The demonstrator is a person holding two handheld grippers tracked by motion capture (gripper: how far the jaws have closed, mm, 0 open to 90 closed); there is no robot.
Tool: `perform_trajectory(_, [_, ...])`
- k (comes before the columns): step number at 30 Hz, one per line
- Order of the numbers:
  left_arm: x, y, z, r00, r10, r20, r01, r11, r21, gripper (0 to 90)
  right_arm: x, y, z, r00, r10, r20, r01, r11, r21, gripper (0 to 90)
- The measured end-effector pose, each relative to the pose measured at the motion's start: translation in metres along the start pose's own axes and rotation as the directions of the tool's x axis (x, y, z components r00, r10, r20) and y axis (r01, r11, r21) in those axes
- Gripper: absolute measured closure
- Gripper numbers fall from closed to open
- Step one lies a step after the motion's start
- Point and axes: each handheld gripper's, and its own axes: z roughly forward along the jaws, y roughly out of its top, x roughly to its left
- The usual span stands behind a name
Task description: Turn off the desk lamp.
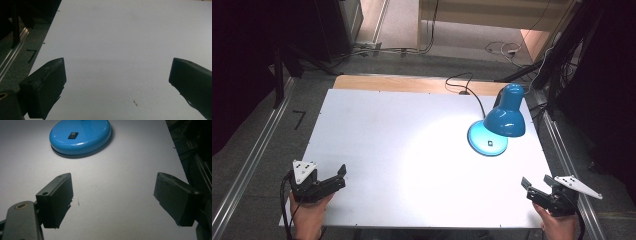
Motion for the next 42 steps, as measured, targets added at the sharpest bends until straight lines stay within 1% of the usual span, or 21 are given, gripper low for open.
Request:
perform_trajectory(4, [0.001,0.0,0.0,1.0,-0.006,-0.002,0.006,1.0,-0.002,1.9,0.001,0.0,0.0,1.0,-0.006,-0.002,0.006,1.0,-0.003,14.3])
perform_trajectory(10, [-0.001,-0.001,-0.001,0.9999,-0.004,-0.012,0.004,0.9999,-0.01,1.9,0.003,0.002,0.003,0.9999,-0.014,-0.004,0.014,1.0,-0.003,14.3])
perform_trajectory(13, [-0.002,-0.001,-0.001,0.9999,-0.004,-0.013,0.004,0.9999,-0.016,1.9,0.007,0.004,0.005,0.9998,-0.016,-0.012,0.016,1.0,0.0,14.3])
perform_trajectory(15, [-0.002,-0.001,0.0,0.9999,-0.003,-0.016,0.003,0.9999,-0.012,1.9,0.008,0.005,0.006,0.9997,-0.018,-0.014,0.018,1.0,0.001,14.3])
perform_trajectory(16, [-0.002,-0.001,0.0,0.9999,-0.003,-0.017,0.003,1.0,-0.009,1.9,0.009,0.006,0.008,0.9996,-0.027,-0.013,0.027,1.0,0.0,14.3])
perform_trajectory(21, [0.0,-0.002,0.0,0.9998,-0.015,-0.012,0.015,0.9998,-0.009,2.0,0.012,0.007,0.01,0.9995,-0.027,-0.014,0.027,1.0,0.001,14.3])
perform_trajectory(23, [0.0,-0.002,0.0,0.9998,-0.018,-0.013,0.018,0.9998,0.0,2.1,0.012,0.008,0.011,0.9995,-0.03,-0.012,0.03,1.0,0.001,14.3])
perform_trajectory(26, [0.003,-0.003,0.002,0.999,-0.044,-0.006,0.044,0.999,0.009,2.1,0.013,0.009,0.013,0.9994,-0.032,-0.011,0.032,0.999,-0.001,14.3])
perform_trajectory(29, [0.004,-0.003,0.002,0.9989,-0.046,-0.006,0.046,0.9989,0.009,2.4,0.014,0.009,0.014,0.9993,-0.036,-0.012,0.036,0.999,0.001,14.3])
perform_trajectory(30, [0.004,-0.003,0.003,0.9989,-0.047,-0.009,0.047,0.9988,0.01,2.5,0.014,0.009,0.015,0.999,-0.045,-0.01,0.045,0.999,0.003,14.3])
perform_trajectory(32, [0.004,-0.003,0.003,0.999,-0.043,-0.013,0.043,0.9989,0.019,2.5,0.015,0.01,0.016,0.9992,-0.038,-0.013,0.038,0.999,0.006,14.3])
perform_trajectory(35, [0.004,-0.003,0.003,0.9989,-0.044,-0.014,0.045,0.9989,0.013,2.5,0.016,0.011,0.018,0.9989,-0.045,-0.014,0.045,0.999,-0.001,14.3])
perform_trajectory(42, [0.005,-0.003,0.003,0.9986,-0.049,-0.017,0.049,0.9987,0.014,2.5,0.019,0.014,0.022,0.9985,-0.053,-0.015,0.053,0.999,0.005,14.3])
